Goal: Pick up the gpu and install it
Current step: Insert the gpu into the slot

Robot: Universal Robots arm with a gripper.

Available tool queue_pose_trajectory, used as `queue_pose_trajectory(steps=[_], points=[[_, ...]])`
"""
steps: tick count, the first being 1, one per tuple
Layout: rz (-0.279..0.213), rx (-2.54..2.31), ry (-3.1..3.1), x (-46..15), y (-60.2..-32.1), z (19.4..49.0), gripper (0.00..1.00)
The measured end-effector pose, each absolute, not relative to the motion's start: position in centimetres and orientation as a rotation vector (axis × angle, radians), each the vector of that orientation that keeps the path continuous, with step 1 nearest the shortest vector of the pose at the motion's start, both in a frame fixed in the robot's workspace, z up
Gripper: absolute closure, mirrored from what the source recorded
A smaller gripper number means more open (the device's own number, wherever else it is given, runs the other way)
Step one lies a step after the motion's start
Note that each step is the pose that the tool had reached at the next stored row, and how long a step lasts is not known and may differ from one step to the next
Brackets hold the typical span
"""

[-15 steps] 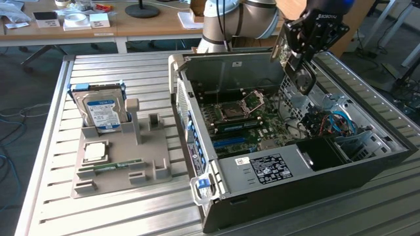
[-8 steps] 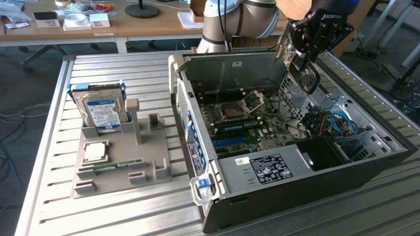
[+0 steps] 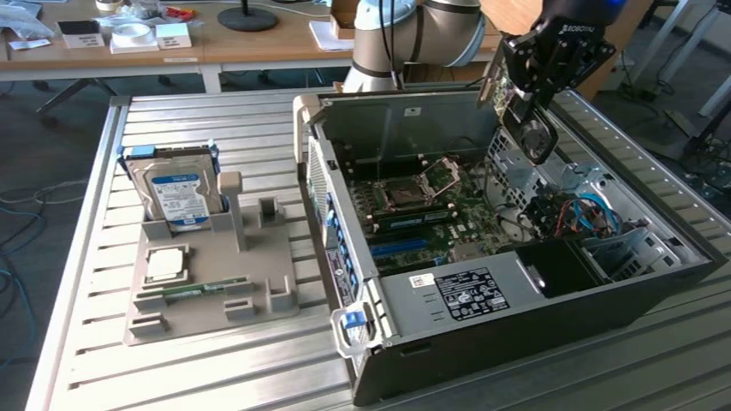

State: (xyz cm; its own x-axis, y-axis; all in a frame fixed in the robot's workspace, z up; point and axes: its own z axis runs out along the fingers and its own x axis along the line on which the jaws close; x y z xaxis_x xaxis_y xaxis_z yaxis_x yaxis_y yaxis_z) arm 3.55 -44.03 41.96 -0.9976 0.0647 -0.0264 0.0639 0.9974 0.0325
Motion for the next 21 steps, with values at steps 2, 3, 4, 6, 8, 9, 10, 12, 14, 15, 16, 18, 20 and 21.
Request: queue_pose_trajectory(steps=[2, 3, 4, 6, 8, 9, 10, 12, 14, 15, 16, 18, 20, 21], points=[[0.049, 0.1, 3.112, 3.54, -44.03, 41.96, 0.73], [0.049, 0.1, 3.112, 3.54, -44.03, 41.96, 0.73], [0.049, 0.1, 3.112, 3.54, -44.03, 41.96, 0.73], [0.049, 0.099, 3.112, 3.55, -44.03, 41.96, 0.73], [0.049, 0.08, 3.113, 3.54, -44.03, 41.96, 0.73], [0.05, 0.065, 3.113, 3.54, -44.03, 41.95, 0.73], [0.05, 0.045, 3.114, 3.54, -44.02, 41.94, 0.73], [0.051, -0.004, 3.115, 3.54, -44.02, 41.94, 0.73], [0.051, -0.057, 3.115, 3.54, -44.02, 41.94, 0.73], [0.052, -0.085, 3.114, 3.54, -44.03, 41.94, 0.73], [0.052, -0.113, 3.114, 3.54, -44.03, 41.94, 0.73], [0.053, -0.169, 3.112, 3.54, -44.03, 41.94, 0.73], [0.053, -0.228, 3.109, 3.54, -44.03, 41.94, 0.73], [0.054, -0.255, 3.107, 3.54, -44.03, 41.94, 0.73]])
